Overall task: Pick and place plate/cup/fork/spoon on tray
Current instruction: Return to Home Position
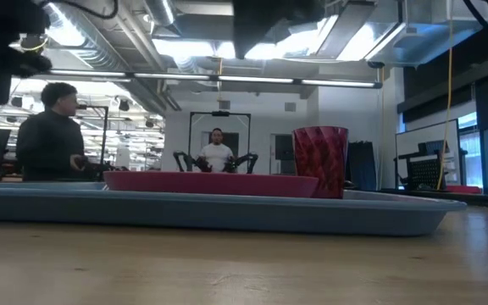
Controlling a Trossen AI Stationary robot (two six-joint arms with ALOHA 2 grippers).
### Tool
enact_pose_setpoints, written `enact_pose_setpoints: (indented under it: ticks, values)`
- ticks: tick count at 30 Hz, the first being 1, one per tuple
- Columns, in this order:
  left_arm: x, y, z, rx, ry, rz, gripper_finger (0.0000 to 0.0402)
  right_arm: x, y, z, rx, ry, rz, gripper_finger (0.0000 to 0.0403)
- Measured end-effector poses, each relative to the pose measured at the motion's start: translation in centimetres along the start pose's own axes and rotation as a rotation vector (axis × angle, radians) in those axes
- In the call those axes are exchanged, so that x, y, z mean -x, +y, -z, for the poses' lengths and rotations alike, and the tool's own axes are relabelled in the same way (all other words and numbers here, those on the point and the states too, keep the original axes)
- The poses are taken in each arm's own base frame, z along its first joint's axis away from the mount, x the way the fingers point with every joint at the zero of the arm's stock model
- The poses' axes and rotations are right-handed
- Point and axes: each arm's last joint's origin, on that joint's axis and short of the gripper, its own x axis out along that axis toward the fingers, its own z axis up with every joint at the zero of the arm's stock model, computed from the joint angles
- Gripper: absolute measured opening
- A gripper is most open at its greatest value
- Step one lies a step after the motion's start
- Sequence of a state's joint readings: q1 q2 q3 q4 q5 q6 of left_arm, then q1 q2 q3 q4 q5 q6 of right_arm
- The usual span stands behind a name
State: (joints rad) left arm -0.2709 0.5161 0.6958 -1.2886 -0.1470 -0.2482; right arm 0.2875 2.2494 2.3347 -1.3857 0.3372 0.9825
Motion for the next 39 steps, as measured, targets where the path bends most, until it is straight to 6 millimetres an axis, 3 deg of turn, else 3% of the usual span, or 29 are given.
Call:
enact_pose_setpoints:
  ticks: [8, 17, 27, 34, 39]
  values:
    - [-0.3, -0.6, -1.6, -0.051, -0.123, 0.091, 0.0000, 0.3, -0.3, 1.1, 0.072, 0.040, 0.068, 0.0002]
    - [-0.9, -0.9, -2.3, -0.029, -0.127, 0.099, 0.0000, 0.6, -0.7, 0.9, 0.147, 0.077, 0.058, 0.0001]
    - [-2.3, -1.5, -3.6, -0.005, -0.059, 0.104, 0.0000, 5.1, -3.1, -0.4, 0.221, -0.036, 0.031, 0.0000]
    - [-2.8, -1.9, -4.9, 0.048, -0.113, 0.116, 0.0000, 5.9, -4.2, -0.4, 0.283, -0.018, 0.077, 0.0000]
    - [-3.4, -2.1, -5.4, 0.053, -0.103, 0.113, 0.0000, 9.0, -5.8, -0.7, 0.289, -0.081, 0.040, 0.0000]
